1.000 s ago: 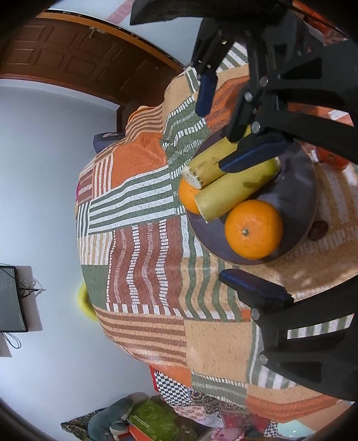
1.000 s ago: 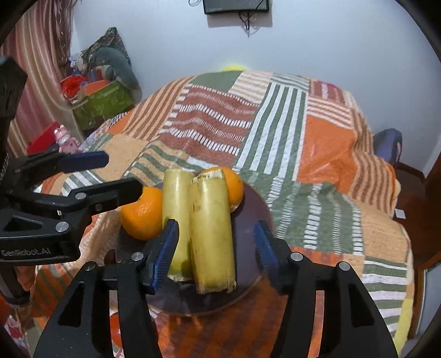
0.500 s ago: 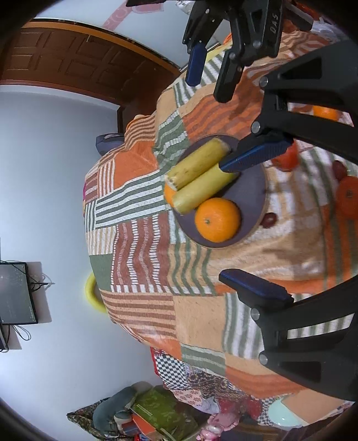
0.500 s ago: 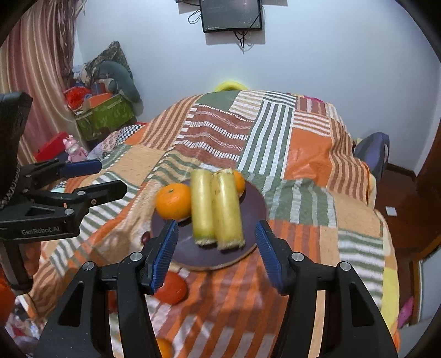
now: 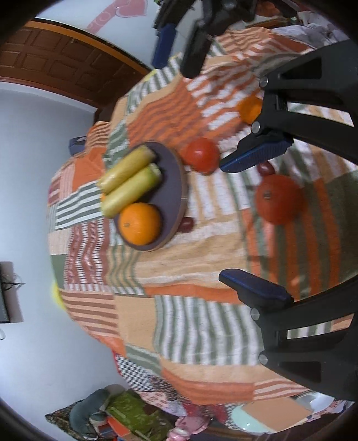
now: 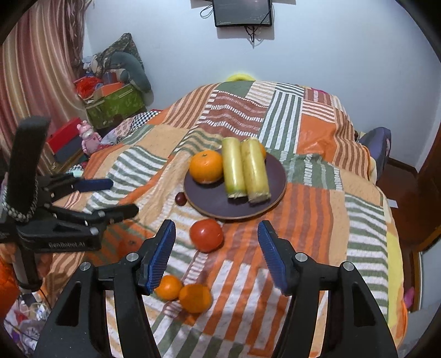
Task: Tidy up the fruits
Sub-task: 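Move both tools back toward the red tomatoes on the quilt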
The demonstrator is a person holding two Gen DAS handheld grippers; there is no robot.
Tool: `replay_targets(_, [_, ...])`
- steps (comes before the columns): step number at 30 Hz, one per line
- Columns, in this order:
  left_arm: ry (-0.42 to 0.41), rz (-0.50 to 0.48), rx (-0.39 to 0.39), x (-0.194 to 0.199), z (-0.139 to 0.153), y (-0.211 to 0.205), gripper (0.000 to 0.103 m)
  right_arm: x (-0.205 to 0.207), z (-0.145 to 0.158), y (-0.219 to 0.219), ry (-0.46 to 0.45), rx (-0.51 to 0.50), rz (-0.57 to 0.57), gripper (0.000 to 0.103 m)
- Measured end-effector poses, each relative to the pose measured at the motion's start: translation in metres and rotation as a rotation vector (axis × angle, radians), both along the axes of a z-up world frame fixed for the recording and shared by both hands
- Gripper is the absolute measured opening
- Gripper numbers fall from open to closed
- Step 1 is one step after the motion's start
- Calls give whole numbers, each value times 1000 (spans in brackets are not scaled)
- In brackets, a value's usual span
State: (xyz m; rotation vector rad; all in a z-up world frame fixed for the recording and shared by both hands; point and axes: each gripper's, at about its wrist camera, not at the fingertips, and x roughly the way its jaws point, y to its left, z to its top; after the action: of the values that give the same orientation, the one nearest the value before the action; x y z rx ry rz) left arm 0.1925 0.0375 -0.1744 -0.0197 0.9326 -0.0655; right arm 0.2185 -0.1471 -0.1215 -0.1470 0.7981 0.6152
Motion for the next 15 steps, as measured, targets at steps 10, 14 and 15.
replay_targets(10, [117, -46, -62, -9, -41, -8, 66, -5, -19, 4, 53, 4, -11, 61])
replay_targets(14, [135, -48, -103, -10, -48, -5, 60, -2, -25, 4, 69, 1, -12, 61])
replay_targets(15, [139, -52, -118, -10, -49, -5, 55, -1, -26, 4, 73, 2, -12, 61])
